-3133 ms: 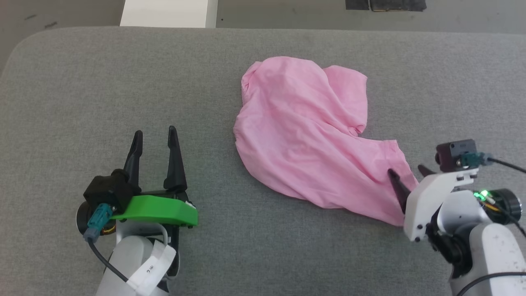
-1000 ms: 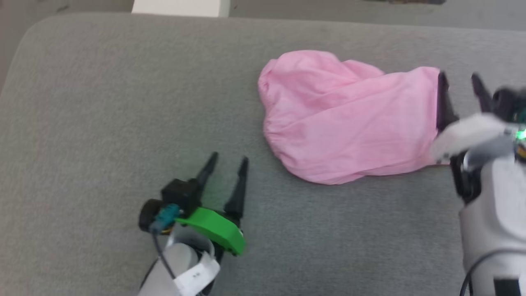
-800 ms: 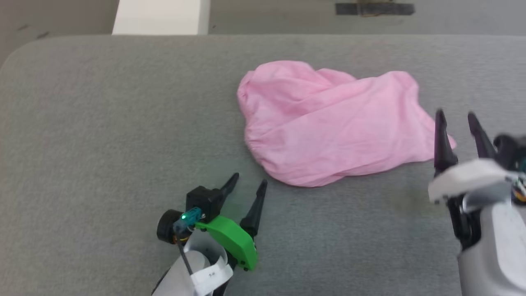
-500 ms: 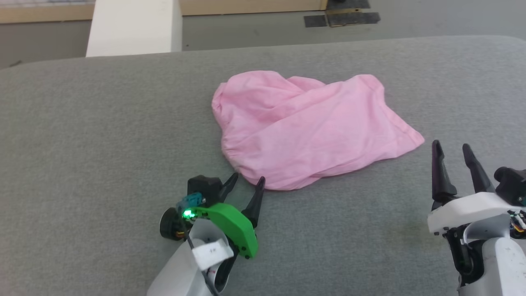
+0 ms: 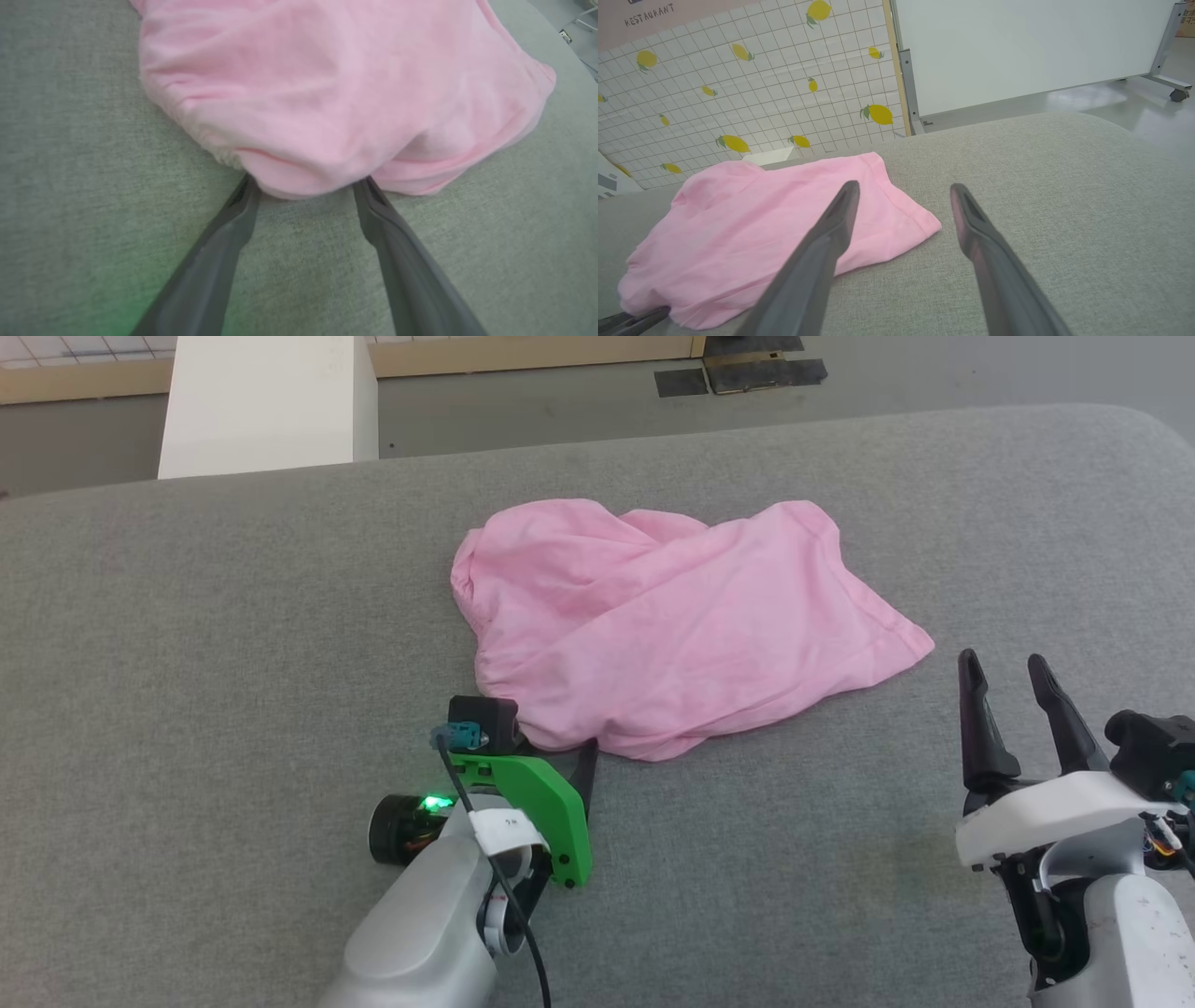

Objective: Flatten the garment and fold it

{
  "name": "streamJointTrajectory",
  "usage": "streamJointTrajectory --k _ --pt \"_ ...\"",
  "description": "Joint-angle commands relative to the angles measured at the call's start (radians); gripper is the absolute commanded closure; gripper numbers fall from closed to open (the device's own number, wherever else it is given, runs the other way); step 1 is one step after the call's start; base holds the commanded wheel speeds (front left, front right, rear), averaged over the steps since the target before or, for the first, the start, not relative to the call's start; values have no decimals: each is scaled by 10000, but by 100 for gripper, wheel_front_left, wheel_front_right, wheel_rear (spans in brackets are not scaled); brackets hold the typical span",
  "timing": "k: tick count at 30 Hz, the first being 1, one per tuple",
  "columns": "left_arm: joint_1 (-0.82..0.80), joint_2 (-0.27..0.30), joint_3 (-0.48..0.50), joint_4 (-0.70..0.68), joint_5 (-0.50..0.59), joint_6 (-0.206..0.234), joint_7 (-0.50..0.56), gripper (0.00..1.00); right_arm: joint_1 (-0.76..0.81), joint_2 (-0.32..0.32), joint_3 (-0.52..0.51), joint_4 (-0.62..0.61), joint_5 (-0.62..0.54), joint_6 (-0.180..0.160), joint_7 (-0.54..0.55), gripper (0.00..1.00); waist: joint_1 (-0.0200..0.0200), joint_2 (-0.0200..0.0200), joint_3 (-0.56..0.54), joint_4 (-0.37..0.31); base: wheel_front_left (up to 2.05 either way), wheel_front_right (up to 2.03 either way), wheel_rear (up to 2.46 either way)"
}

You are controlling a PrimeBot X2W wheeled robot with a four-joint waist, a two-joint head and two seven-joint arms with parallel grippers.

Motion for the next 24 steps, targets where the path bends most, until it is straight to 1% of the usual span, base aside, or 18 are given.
streamJointTrajectory --k 1,2,3,4,5,10,14,19,22,23,24 --pt "34 8 -148 174 -196 -10 82 0 106 25 42 -67 57 -15 26 0 0 -1 21 22 0 0 0" --pt "-11 8 -188 154 -236 -31 -10 4 110 25 48 -72 66 -15 26 0 0 -1 29 36 0 0 0" --pt "-67 8 -235 128 -293 -87 -158 56 114 25 59 -71 71 -15 27 0 0 -1 31 53 0 0 0" --pt "-109 8 -281 116 -326 -139 -275 90 116 25 64 -66 78 -15 27 0 0 -1 26 66 0 0 0" --pt "-157 7 -352 121 -351 -211 -392 100 123 25 80 -57 60 -15 43 0 0 -1 13 88 0 0 0" --pt "-249 7 -559 208 -476 -369 -762 100 121 25 6 8 -143 -15 152 0 0 -1 -67 234 0 0 0" --pt "-220 7 -630 174 -519 -415 -1115 100 -135 25 -100 293 -678 -15 383 0 0 -1 -98 397 0 0 0" --pt "-239 7 -746 21 -502 -455 -1365 100 -1010 26 -426 1266 -1625 -15 727 0 0 -1 -8 737 0 0 0" --pt "-247 7 -850 20 -532 -433 -1293 100 -1557 26 -649 1729 -1943 -15 657 0 0 -1 42 956 0 0 0" --pt "-217 7 -865 19 -609 -434 -1236 88 -1702 26 -693 1803 -1849 -15 568 0 0 -1 47 994 0 0 0" --pt "-187 7 -888 12 -677 -442 -1172 57 -1777 26 -712 1858 -1799 -15 520 0 0 -1 49 1013 0 0 0"
